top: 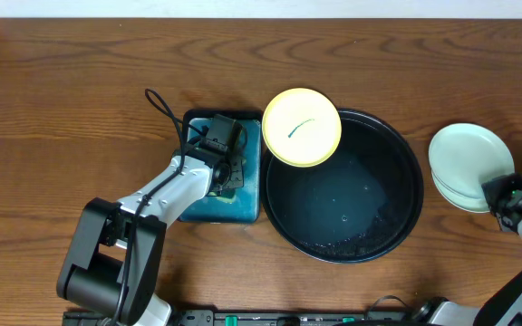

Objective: Clean dirty plates on tray and stack at the side
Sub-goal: 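Carry the plate right and lower it beside the other cleaned plate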

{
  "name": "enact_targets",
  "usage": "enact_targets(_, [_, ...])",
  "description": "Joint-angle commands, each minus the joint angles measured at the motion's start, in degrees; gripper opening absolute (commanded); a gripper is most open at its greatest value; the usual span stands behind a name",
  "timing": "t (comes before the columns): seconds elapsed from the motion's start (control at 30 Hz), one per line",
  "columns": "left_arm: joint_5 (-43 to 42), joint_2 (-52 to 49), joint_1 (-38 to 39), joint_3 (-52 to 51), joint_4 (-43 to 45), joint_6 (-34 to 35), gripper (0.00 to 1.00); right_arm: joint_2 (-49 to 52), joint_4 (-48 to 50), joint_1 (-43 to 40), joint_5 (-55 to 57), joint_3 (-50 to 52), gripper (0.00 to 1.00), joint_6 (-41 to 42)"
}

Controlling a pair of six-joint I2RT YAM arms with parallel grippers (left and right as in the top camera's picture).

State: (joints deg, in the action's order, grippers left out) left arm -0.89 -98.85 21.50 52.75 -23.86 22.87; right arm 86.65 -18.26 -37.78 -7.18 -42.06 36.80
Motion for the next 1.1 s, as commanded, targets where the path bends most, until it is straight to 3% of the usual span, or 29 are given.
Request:
enact_targets(0.0, [-0.17,-4.26,0.11,-1.97,-0.28,0.31,0.07,1.66,0.81,-0.42,-2.38,-0.87,0.01,0.90])
enact_targets(0.13, [-0.17,-4.26,0.11,-1.97,-0.28,0.31,0.08,1.79,2.51,-0.37,-6.62,-0.87,0.43,0.35])
enact_targets(0.2, [-0.17,-4.26,0.11,-1.97,-0.28,0.31,0.08,1.79,3.15,-0.33,-10.08,-0.87,0.54,0.17])
enact_targets(0.47, [-0.17,-4.26,0.11,-1.97,-0.31,0.33,0.08,1.79,5.33,4.00,-17.25,-0.87,0.57,-5.53])
enact_targets(0.57, [-0.17,-4.26,0.11,-1.97,-0.33,0.31,0.08,1.79,6.12,7.61,-17.07,-0.87,0.56,-8.74])
enact_targets(0.77, [-0.17,-4.26,0.11,-1.97,-0.96,0.31,0.07,1.79,5.11,11.76,-12.55,-0.87,0.44,-10.32])
enact_targets(0.93, [-0.17,-4.26,0.11,-1.97,-0.92,0.31,0.08,1.75,5.16,11.87,-12.79,-0.87,0.23,-10.27])
enact_targets(1.03, [-0.17,-4.26,0.11,-1.97,-0.92,0.31,0.08,1.75,4.81,11.87,-12.76,-0.87,0.01,-10.29])
enact_targets(1.07, [-0.17,-4.26,0.11,-1.97,-0.92,0.31,0.08,1.75,4.31,11.85,-12.74,-0.87,0.01,-10.27])
